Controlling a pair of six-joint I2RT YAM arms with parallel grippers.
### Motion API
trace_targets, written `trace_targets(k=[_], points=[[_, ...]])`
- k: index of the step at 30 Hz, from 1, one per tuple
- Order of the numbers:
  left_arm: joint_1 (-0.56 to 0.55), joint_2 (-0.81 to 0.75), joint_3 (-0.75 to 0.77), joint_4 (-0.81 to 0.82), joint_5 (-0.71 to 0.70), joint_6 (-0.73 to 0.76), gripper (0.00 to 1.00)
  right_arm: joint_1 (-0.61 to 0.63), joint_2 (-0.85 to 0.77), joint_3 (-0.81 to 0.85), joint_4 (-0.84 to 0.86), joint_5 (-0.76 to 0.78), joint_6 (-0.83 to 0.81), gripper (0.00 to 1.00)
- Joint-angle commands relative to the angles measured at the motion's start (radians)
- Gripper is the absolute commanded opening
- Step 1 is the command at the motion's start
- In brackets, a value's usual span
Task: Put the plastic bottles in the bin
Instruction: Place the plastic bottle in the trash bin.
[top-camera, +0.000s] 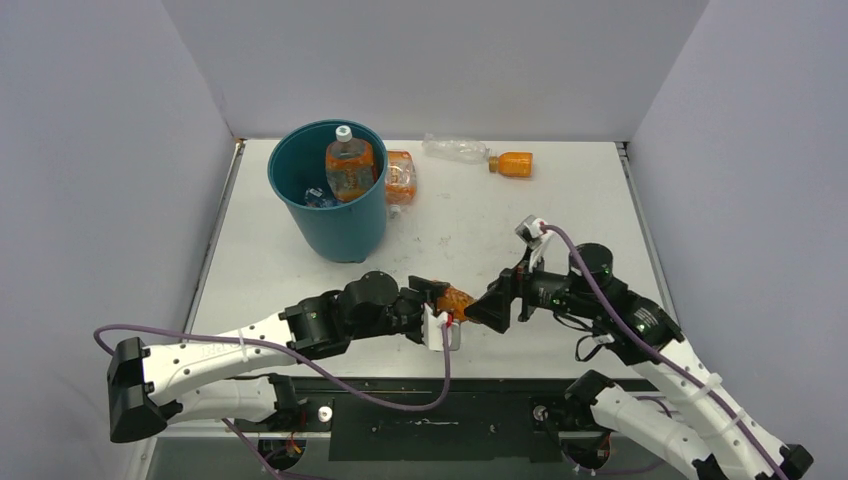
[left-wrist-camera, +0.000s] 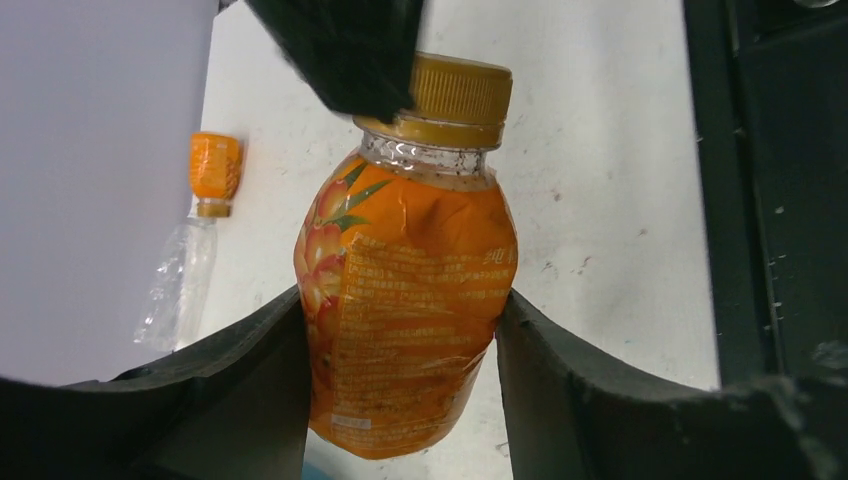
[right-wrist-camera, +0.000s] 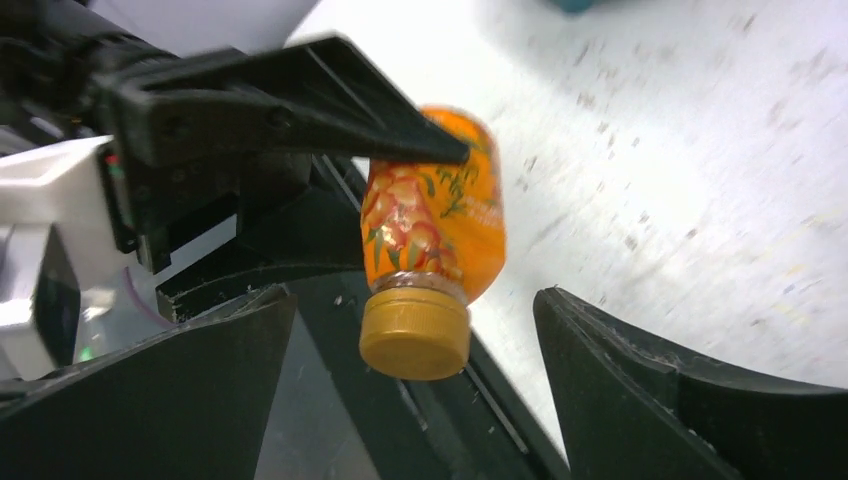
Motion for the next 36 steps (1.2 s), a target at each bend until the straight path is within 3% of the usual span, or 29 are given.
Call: trace_targets(k=[1,6,11,14,26,32,36], points=[[-0.006,-0.077,-0.042,0.236,0.149,-0.205,0.29,0.008,-0.156,0.051,0.128,0.151,-0.039,0.99],[-0.005,-0.107,-0.061,0.462,0.204,-0.543,0.28,0.006,-0.364,-0.067,0.287,0.234,-0.026,0.95],[-0.003,-0.142,-0.169,0.799,0.193,-0.891,0.26,0.007,-0.513,-0.214,0.489,0.218,0.044,0.95],[-0.003,-0.135,-0.174,0.84,0.147,-1.01,0.26,0.006,-0.528,-0.263,0.606,0.167,0.088,0.95],[-0.003,-0.099,-0.166,0.843,0.059,-1.115,0.19,0.006,-0.431,-0.357,0.905,0.083,0.219,0.96],[-0.003,-0.081,-0.167,0.857,0.039,-1.116,0.18,0.007,-0.354,-0.368,0.953,0.074,0.257,1.0],[-0.005,-0.079,-0.167,0.854,0.015,-1.103,0.17,0.006,-0.314,-0.37,0.954,0.088,0.265,0.88]])
